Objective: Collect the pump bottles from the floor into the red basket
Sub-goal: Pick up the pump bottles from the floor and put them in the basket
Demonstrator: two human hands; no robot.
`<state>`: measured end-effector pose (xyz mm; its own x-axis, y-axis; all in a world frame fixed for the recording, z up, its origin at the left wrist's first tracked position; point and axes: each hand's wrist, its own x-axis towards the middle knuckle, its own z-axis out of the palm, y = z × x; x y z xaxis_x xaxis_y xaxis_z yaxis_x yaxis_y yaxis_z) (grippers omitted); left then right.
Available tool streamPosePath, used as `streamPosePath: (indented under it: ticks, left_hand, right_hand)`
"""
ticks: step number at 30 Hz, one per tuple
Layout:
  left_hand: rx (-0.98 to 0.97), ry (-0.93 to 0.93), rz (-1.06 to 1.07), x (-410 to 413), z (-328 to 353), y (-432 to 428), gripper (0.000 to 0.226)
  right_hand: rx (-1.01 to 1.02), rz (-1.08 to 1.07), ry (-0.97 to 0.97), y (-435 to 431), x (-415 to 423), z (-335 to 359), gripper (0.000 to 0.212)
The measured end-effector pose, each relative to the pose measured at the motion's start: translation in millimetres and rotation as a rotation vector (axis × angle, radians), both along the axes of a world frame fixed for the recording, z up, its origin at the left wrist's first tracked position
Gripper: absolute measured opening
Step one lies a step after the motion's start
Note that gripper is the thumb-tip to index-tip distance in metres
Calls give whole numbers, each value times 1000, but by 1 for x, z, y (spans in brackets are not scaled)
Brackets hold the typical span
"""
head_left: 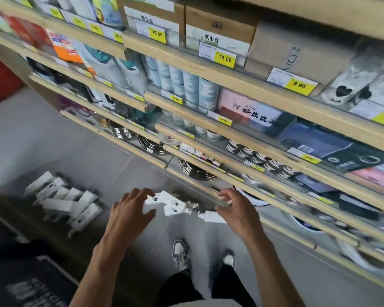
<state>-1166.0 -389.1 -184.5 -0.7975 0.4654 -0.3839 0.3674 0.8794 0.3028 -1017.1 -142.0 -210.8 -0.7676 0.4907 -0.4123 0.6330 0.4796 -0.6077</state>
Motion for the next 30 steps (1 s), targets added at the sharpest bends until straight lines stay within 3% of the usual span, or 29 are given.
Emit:
streamPosePath:
  ticks: [7,16,20,30]
  left_hand:
    - [-106,-128,-65,-40,-86,12,50]
    - [-189,-206,-61,-68,-254,8,51]
    - [-228,-254,-50,-76,-352,6,52]
    - [-233,-112,-315,-79,-584,27,70]
  right_hand:
    - [-36,-58,-164,10,11,-91,30]
    - [117,358,-399,34,-38,-302,43]
    - [139,363,-453,43,-50,-390,54]
    - [140,323,-536,53,-32,-602,58]
